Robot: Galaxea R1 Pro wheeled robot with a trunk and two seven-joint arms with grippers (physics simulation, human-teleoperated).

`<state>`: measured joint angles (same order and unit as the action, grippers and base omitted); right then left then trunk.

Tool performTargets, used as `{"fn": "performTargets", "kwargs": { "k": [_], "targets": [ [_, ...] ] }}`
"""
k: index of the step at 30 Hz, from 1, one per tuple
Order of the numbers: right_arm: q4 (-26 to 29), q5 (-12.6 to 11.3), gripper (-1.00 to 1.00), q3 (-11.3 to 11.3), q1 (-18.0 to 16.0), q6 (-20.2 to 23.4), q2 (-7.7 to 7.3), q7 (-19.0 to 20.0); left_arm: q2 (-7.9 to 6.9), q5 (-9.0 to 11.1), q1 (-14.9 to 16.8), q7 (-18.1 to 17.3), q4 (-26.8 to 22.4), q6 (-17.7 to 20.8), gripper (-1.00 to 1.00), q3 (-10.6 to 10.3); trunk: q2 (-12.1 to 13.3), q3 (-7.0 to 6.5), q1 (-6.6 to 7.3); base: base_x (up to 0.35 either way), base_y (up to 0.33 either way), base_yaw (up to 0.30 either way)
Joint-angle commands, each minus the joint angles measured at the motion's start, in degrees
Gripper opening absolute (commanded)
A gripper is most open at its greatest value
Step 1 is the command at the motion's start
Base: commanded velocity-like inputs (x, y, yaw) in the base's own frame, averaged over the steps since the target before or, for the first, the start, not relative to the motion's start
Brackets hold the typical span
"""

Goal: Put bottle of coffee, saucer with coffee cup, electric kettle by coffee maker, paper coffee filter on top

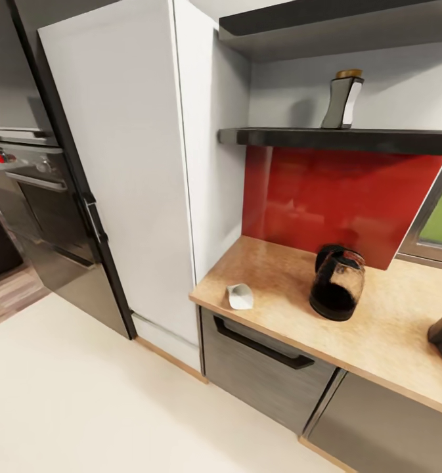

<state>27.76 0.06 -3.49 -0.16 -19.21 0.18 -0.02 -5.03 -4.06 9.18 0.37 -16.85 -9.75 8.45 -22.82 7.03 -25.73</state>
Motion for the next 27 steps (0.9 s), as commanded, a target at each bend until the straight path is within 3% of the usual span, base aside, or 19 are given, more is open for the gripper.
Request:
{"fn": "performTargets", "kwargs": {
  "k": [1, 3, 9, 12, 17, 19, 21, 27],
  "targets": [
    [1.75, -0.02, 1.0, -0.08, -0.01, -0.13, 0.14, -0.03, -0.01, -0.49, 0.05, 0.1, 0.06, -0.21, 1.0, 0.25, -0.1, 0.11, -0.05, 0.232, 0.214, 0.0],
    [4.84, -0.03, 1.0, -0.03, -0.01, -0.09, 0.66, 0.01, -0.15, -0.58, 0.05, 0.17, 0.06, -0.2, 1.0, 0.26, -0.1, 0.11, -0.05, 0.232, 0.209, 0.0],
    [14.57, 0.02, 1.0, 0.44, -0.13, 0.12, 4.91, 0.23, -1.36, -0.66, 0.05, 0.24, 0.12, -0.06, 1.0, 0.26, -0.1, 0.11, -0.05, 0.182, 0.157, 0.0],
    [19.61, 0.63, 1.0, 2.8, -0.69, 0.32, 7.05, 0.08, -1.65, -0.84, -0.01, 0.22, 0.64, 0.03, 1.0, 0.2, -0.1, 0.11, -0.05, 0.061, 0.052, 0.0],
    [25.35, 1.97, 1.0, 8.3, -2.47, 0.85, 8.13, -0.23, -2.0, -1.12, -0.03, 0.14, 3.06, 0.07, 1.0, 0.12, -0.1, 0.11, -0.05, 0.018, 0.015, 0.0],
    [28.34, 2.23, 1.0, 10.51, -3.85, 3.3, 8.84, -0.29, -2.55, -1.18, 0.02, 0.1, 4.42, 0.07, 1.0, -0.07, -0.1, 0.11, -0.05, 0.004, 0.004, 0.0],
    [30.59, 2.31, 1.0, 11.33, -5.14, 7.12, 9.56, -0.31, -2.8, -1.19, 0.03, 0.09, 4.93, 0.08, 1.0, -0.14, -0.1, 0.11, -0.05, 0.002, 0.002, 0.0],
    [35.86, 2.35, 1.0, 12.08, -10.05, 19.41, 9.81, -0.42, -3.34, -1.19, 0.02, 0.15, 6.05, 0.15, 1.0, -0.26, -0.1, 0.11, -0.05, 0.0, 0.0, 0.0]
  ]
}}
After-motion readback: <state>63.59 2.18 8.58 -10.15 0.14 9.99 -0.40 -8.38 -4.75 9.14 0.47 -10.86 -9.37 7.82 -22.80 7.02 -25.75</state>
